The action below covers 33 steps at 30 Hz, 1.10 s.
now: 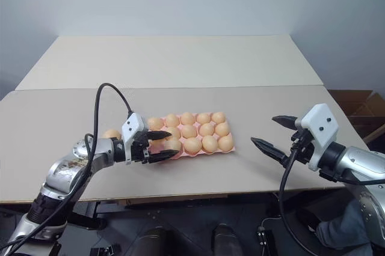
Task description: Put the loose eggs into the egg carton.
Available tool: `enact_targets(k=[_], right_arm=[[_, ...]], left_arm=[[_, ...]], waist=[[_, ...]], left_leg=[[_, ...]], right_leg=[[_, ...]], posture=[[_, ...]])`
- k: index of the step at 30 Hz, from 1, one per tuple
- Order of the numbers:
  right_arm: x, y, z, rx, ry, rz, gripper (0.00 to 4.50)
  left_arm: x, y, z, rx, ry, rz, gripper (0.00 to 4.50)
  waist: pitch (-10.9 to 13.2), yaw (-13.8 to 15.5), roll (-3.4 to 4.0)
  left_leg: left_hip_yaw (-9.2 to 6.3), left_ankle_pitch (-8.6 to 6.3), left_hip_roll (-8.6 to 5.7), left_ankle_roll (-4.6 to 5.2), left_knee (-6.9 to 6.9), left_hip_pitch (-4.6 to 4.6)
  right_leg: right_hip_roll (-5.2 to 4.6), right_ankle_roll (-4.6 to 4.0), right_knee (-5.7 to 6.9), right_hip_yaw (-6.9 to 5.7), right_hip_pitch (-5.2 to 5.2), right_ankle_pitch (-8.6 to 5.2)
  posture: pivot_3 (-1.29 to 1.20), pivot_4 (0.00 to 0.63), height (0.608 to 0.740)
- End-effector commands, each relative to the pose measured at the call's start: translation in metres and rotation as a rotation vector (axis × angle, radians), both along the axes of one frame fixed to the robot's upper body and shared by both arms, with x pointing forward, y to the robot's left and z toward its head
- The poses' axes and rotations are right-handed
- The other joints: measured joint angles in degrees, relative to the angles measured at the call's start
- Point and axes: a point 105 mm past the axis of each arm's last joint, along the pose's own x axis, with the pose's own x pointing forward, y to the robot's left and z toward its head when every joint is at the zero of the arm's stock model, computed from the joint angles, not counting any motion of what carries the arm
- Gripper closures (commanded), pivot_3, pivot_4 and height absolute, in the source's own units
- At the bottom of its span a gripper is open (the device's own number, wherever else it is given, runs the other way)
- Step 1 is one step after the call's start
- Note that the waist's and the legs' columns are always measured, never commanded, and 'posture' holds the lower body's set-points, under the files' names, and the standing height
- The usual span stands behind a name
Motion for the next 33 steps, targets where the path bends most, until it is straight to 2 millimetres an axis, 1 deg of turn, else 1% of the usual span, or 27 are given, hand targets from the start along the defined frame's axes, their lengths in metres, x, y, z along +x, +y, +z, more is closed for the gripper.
enact_targets(k=[1, 3, 4, 5, 7, 8, 10, 11, 13, 15, 16, 18, 19, 21, 24, 28, 30, 33], right_arm=[[-0.003, 0.000, 0.016, 0.000, -0.064, -0.009, 0.00], [-0.004, 0.001, 0.015, 0.006, -0.061, 0.003, 0.00], [-0.005, 0.002, 0.015, 0.008, -0.059, 0.008, 0.00], [-0.005, 0.002, 0.014, 0.006, -0.056, 0.014, 0.00], [-0.003, 0.003, 0.012, 0.003, -0.048, 0.027, 0.00], [-0.003, 0.003, 0.011, 0.002, -0.045, 0.031, 0.00], [0.000, 0.004, 0.010, 0.002, -0.037, 0.055, 0.00], [0.001, 0.004, 0.009, 0.002, -0.032, 0.066, 0.00], [0.003, 0.005, 0.007, -0.001, -0.025, 0.082, 0.00], [0.006, 0.004, 0.004, -0.007, -0.020, 0.099, 0.00], [0.006, 0.004, 0.003, -0.012, -0.014, 0.114, 0.00], [0.007, 0.003, -0.001, -0.022, 0.001, 0.133, 0.00], [0.007, 0.002, -0.003, -0.027, 0.009, 0.139, 0.00], [0.008, 0.000, -0.005, -0.030, 0.016, 0.139, 0.00], [0.010, 0.000, -0.003, -0.030, 0.013, 0.139, 0.00], [0.010, 0.000, -0.001, -0.036, 0.007, 0.144, 0.00], [0.010, 0.001, 0.001, -0.036, 0.002, 0.147, 0.00], [0.011, 0.004, 0.004, -0.036, -0.011, 0.152, 0.00]], left_arm=[[-0.004, 0.004, 0.029, -0.072, -0.089, -0.025, 0.03], [-0.006, 0.023, 0.046, -0.113, -0.134, 0.003, 0.03], [-0.007, 0.030, 0.052, -0.125, -0.148, 0.013, 0.03], [-0.011, 0.042, 0.059, -0.126, -0.168, 0.016, 0.03], [-0.018, 0.070, 0.068, -0.104, -0.196, 0.049, 0.03], [-0.020, 0.080, 0.071, -0.095, -0.204, 0.064, 0.03], [-0.030, 0.114, 0.076, -0.059, -0.236, 0.132, 0.03], [-0.035, 0.128, 0.079, -0.041, -0.244, 0.161, 0.03], [-0.046, 0.145, 0.081, -0.030, -0.244, 0.186, 0.03], [-0.058, 0.164, 0.079, -0.015, -0.222, 0.217, 0.03], [-0.064, 0.177, 0.074, 0.015, -0.202, 0.246, 0.03], [-0.074, 0.192, 0.065, 0.066, -0.175, 0.283, 0.03], [-0.078, 0.196, 0.062, 0.074, -0.172, 0.305, 0.03], [-0.081, 0.197, 0.062, 0.057, -0.179, 0.327, 0.03], [-0.080, 0.193, 0.062, 0.018, -0.192, 0.353, 0.03], [-0.076, 0.190, 0.059, 0.015, -0.200, 0.374, 0.03], [-0.071, 0.191, 0.057, 0.026, -0.193, 0.402, 0.03], [-0.041, 0.196, 0.037, 0.094, -0.132, 0.547, 0.03]], waist=[[0.0, 0.0, 0.00], [0.0, -0.2, 0.00], [0.0, -0.3, 0.00], [0.0, -0.4, 0.00], [0.0, -0.7, 0.02], [0.0, -0.9, 0.02], [0.0, -1.0, 0.02], [0.0, -1.0, 0.02], [0.0, -0.9, 0.02], [0.0, -0.7, 0.02], [0.0, -0.6, 0.02], [0.0, -0.5, 0.03], [0.0, -0.4, 0.03], [0.0, -0.1, 0.03], [0.0, 0.5, 0.03], [0.0, 0.4, 0.03], [0.0, 0.4, 0.03], [0.0, 0.6, 0.04]], left_leg=[[0.00, 0.00, 0.00, 0.00, 0.00, -0.02], [0.00, 0.00, 0.01, 0.00, 0.00, -0.03], [0.00, 0.00, 0.04, 0.00, 0.00, -0.03], [-0.01, 0.00, 0.05, 0.00, -0.01, -0.02], [0.00, 0.00, 0.07, 0.00, -0.02, 0.03], [0.00, 0.00, 0.07, 0.00, -0.03, 0.05], [0.02, 0.00, 0.07, 0.00, -0.03, 0.06], [0.03, 0.00, 0.07, 0.00, -0.03, 0.06], [0.05, 0.00, 0.08, 0.00, -0.03, 0.05], [0.07, 0.00, 0.10, -0.01, -0.03, 0.04], [0.08, 0.00, 0.10, -0.01, -0.03, 0.05], [0.14, -0.01, 0.10, -0.01, -0.03, 0.05], [0.14, -0.01, 0.10, -0.01, -0.03, 0.05], [0.15, -0.01, 0.11, -0.02, -0.03, 0.05], [0.15, -0.01, 0.14, -0.03, -0.02, 0.05], [0.18, -0.03, 0.14, -0.05, -0.03, 0.04], [0.20, -0.03, 0.14, -0.06, -0.03, 0.04], [0.20, -0.03, 0.12, -0.06, -0.02, 0.08]], right_leg=[[0.00, 0.00, -0.01, 0.00, -0.01, 0.00], [0.01, -0.01, 0.00, 0.00, -0.03, 0.01], [0.02, -0.02, 0.01, 0.00, -0.05, 0.01], [0.03, -0.03, 0.03, -0.01, -0.05, 0.01], [0.04, -0.06, 0.07, -0.01, -0.05, -0.03], [0.03, -0.07, 0.07, -0.01, -0.03, -0.04], [0.02, -0.05, 0.07, -0.01, -0.05, -0.07], [0.00, -0.07, 0.06, -0.02, -0.04, -0.09], [-0.01, -0.28, 0.05, -0.02, -0.06, -0.22], [-0.02, -0.45, 0.05, -0.03, -0.07, -0.33], [-0.04, -0.48, 0.05, -0.05, -0.06, -0.35], [-0.06, -0.50, 0.04, -0.05, -0.09, -0.36], [-0.08, -0.50, 0.04, -0.05, -0.09, -0.36], [-0.08, -0.52, 0.03, -0.06, -0.10, -0.37], [-0.11, -0.43, 0.03, -0.06, -0.10, -0.43], [-0.10, -0.51, 0.03, -0.05, -0.10, -0.38], [-0.08, -0.56, 0.04, -0.04, -0.11, -0.34], [-0.06, -0.52, 0.07, -0.04, -0.08, -0.36]], posture=[[0.00, 0.150, 0.740], [0.00, 0.150, 0.740], [0.00, 0.150, 0.740], [0.00, 0.150, 0.740], [0.00, 0.150, 0.740], [0.00, 0.150, 0.740], [0.00, 0.150, 0.740], [0.00, 0.150, 0.740], [0.00, 0.150, 0.740], [0.00, 0.150, 0.740], [0.00, 0.150, 0.740], [0.00, 0.150, 0.740], [0.00, 0.150, 0.740], [0.00, 0.150, 0.740], [0.00, 0.150, 0.740], [0.00, 0.150, 0.740], [0.00, 0.150, 0.740], [0.00, 0.150, 0.740]])
